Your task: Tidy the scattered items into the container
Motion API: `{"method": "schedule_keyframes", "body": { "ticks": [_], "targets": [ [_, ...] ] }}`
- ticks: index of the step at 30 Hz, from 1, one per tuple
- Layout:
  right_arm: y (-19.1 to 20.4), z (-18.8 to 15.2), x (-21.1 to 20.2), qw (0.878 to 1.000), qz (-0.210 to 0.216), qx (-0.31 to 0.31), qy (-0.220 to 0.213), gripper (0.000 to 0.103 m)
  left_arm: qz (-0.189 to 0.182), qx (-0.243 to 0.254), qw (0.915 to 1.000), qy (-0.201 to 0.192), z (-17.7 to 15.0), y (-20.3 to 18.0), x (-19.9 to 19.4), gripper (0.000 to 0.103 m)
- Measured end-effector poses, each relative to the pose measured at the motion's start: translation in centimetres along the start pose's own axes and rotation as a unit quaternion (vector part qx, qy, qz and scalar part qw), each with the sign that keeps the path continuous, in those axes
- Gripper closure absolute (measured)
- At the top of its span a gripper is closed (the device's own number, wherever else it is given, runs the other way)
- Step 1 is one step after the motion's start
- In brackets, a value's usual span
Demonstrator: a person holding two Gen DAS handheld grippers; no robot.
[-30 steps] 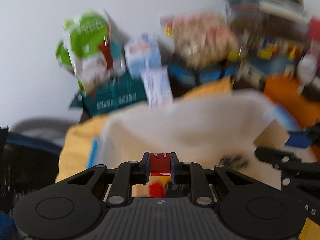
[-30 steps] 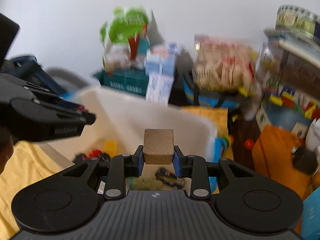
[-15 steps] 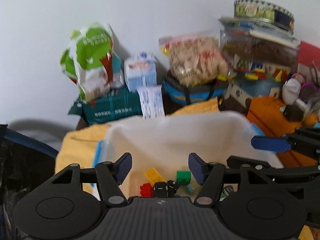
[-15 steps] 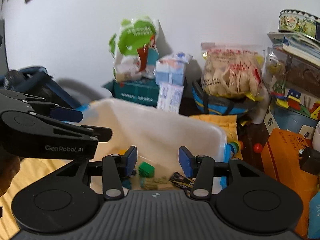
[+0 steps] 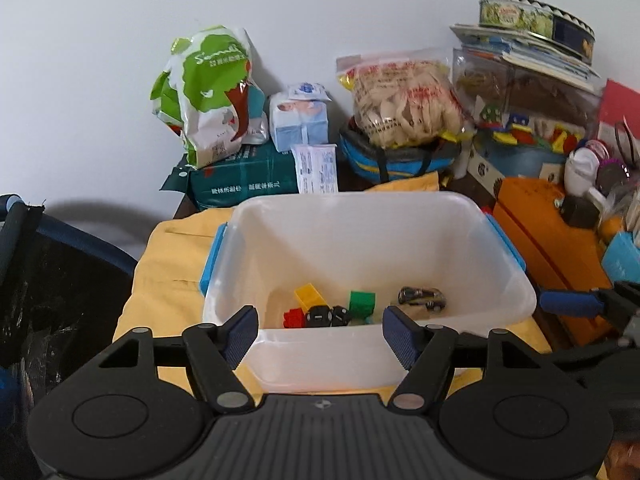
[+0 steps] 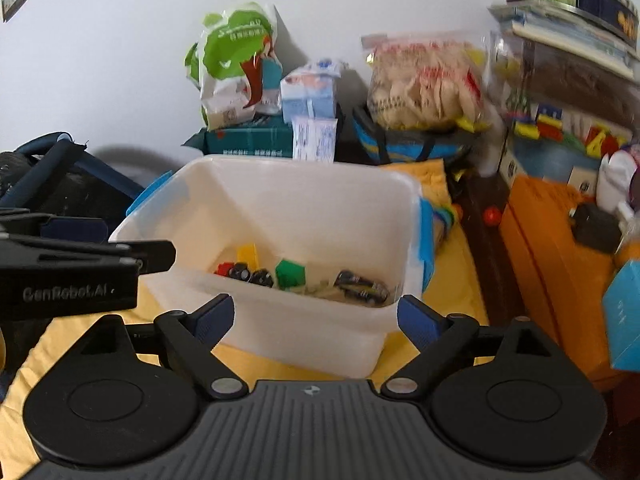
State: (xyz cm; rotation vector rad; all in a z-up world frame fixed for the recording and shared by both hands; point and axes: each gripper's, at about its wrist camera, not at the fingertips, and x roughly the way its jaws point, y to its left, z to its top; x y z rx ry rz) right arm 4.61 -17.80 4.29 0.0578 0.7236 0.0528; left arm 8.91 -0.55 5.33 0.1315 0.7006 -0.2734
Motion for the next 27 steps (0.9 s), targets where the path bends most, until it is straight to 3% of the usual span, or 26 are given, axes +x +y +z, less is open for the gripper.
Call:
{"method": "schedule_keyframes", "body": {
  "ticks": [5,11,23,27],
  "targets": [
    [-0.3,1.8,0.8,0.999,-0.026,-0.018,0.020,0.007,-0.001,0.001,0.9997,0.023,1.8,0.3,0.6,0.031],
    [0.1,2.9,3.4,0.993,-0.034,-0.072,0.085,0.004,0.016,0.004,0.9992,0.036,3.4,0.6,1.8,0.031],
    [0.8,4.2,3.6,0.991,-0.055,-0.078,0.089,0.004,0.033,0.021,0.9970,0.066,4.0,0.7,3.5,0.027],
    [0.6,4.5,3.5,0.992,-0.057,-0.069,0.085,0.004,0.032,0.018,0.9981,0.050,3.9,0.7,3.3,0.026]
  ]
}}
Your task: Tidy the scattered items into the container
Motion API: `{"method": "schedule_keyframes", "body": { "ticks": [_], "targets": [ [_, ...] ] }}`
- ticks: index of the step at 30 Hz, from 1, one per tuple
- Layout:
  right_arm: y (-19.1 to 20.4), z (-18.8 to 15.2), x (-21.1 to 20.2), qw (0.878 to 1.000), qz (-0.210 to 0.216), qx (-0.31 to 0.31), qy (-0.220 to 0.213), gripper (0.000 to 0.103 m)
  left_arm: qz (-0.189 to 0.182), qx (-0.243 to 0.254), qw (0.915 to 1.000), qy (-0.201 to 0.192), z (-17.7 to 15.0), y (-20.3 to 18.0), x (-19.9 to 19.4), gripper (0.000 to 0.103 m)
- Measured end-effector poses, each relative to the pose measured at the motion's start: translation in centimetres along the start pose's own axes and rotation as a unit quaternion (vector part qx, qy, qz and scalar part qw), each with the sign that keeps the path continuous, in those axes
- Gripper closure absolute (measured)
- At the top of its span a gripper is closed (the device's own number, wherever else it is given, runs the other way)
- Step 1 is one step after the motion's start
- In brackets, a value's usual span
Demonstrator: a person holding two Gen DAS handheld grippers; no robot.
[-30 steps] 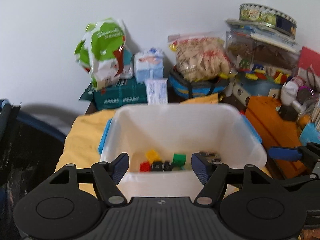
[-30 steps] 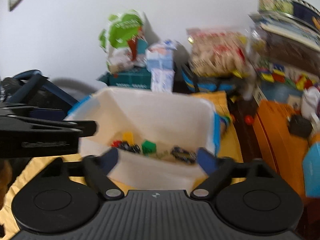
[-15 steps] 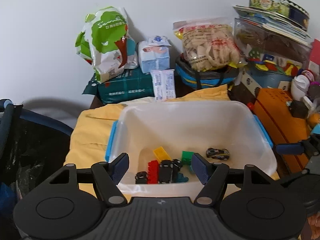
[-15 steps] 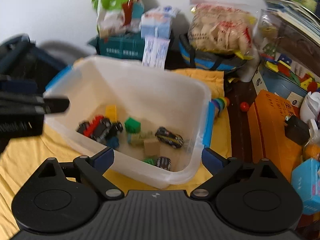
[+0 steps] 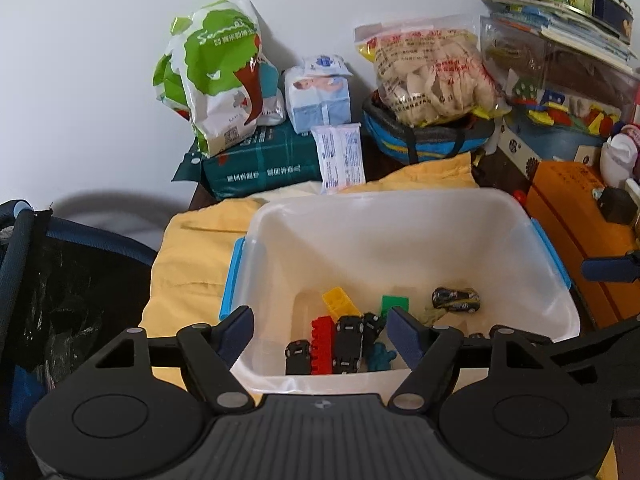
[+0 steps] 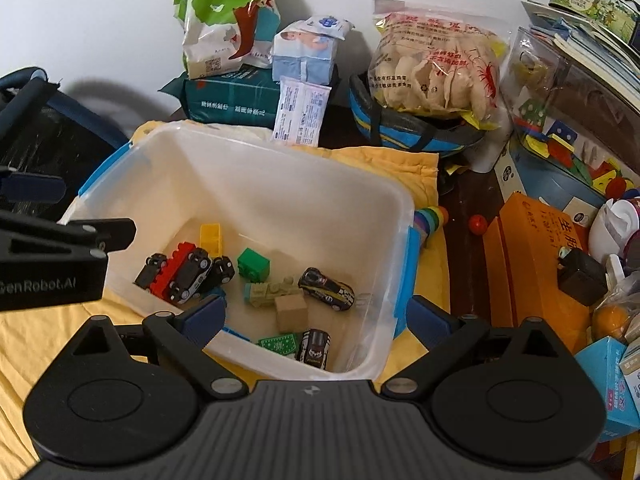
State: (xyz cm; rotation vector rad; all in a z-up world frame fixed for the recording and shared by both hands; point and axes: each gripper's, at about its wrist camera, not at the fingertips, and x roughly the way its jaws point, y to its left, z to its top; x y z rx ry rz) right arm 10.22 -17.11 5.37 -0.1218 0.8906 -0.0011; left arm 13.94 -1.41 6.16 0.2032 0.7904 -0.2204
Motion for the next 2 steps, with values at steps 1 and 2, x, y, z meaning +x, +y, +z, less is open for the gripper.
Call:
{"method": "schedule_keyframes", "body": {
  "ticks": [1,2],
  "targets": [
    [-0.03,0.01,0.00,1.000,0.000,0.002,0.000,0.004,-0.003,-0.001,1.0000,-0.003,0.04,-0.04,-0.06,0.026],
    [-0.04,0.01,0.00,1.000,0.000,0.002,-0.001,0.004,-0.007,-0.001,1.0000,-0.003,0.12,-0.05,-0.06,0.026]
  ]
}}
